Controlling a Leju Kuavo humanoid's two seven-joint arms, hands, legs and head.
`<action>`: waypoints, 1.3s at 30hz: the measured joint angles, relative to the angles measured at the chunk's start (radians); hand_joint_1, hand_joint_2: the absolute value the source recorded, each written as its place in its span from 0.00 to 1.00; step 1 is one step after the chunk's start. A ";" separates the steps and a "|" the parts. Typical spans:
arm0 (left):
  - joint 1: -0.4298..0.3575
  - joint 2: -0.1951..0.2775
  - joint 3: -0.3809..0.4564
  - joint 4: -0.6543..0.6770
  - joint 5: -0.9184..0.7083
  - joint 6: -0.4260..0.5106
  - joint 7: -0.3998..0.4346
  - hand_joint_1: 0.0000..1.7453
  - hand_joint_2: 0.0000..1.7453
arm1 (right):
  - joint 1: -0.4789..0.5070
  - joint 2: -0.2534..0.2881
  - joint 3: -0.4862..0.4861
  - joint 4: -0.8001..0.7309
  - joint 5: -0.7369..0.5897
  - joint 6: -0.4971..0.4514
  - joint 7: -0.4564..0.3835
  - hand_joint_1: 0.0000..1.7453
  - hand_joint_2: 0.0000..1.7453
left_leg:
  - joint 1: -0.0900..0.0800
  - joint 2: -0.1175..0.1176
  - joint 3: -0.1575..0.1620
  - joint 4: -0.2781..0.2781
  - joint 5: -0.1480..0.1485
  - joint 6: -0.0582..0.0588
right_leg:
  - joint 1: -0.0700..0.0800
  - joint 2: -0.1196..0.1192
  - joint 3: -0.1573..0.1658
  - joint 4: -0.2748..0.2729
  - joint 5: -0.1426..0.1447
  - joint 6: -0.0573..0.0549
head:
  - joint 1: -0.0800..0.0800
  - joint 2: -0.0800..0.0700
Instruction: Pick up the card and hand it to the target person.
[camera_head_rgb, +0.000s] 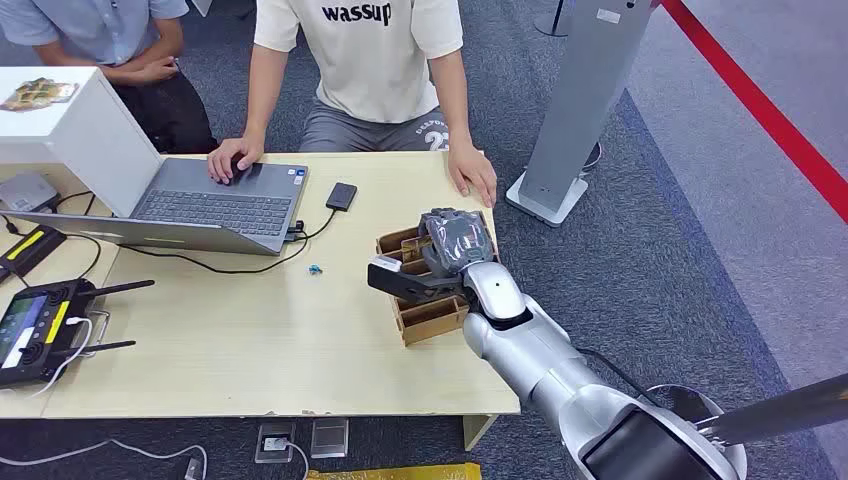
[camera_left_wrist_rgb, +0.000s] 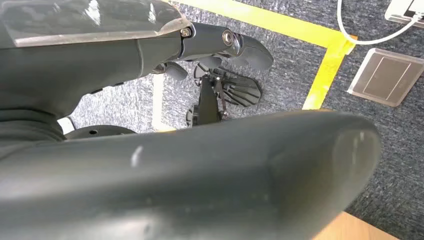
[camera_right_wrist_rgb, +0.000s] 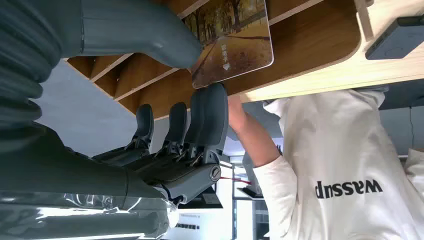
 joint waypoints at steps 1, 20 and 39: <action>0.000 0.000 0.000 0.000 0.000 -0.001 0.000 0.00 0.00 | 0.000 -0.001 0.000 0.001 0.000 0.000 0.000 0.59 1.00 | 0.000 0.000 0.000 0.000 0.000 0.000 | 0.000 0.000 0.000 0.000 0.000 0.000 | 0.000 0.000; 0.000 0.002 0.000 0.000 -0.001 0.001 0.008 0.00 0.00 | 0.005 -0.003 -0.008 0.008 0.009 -0.001 -0.015 0.60 1.00 | 0.000 0.000 0.000 0.000 0.000 0.000 | 0.000 0.000 0.000 0.000 0.000 0.000 | 0.000 0.000; 0.000 -0.002 0.001 0.000 0.040 0.041 0.009 0.00 0.00 | 0.006 0.052 -0.003 0.016 0.024 -0.003 -0.055 1.00 1.00 | 0.000 0.000 0.000 0.000 0.000 0.000 | 0.000 0.000 0.000 0.000 0.000 0.000 | 0.000 0.000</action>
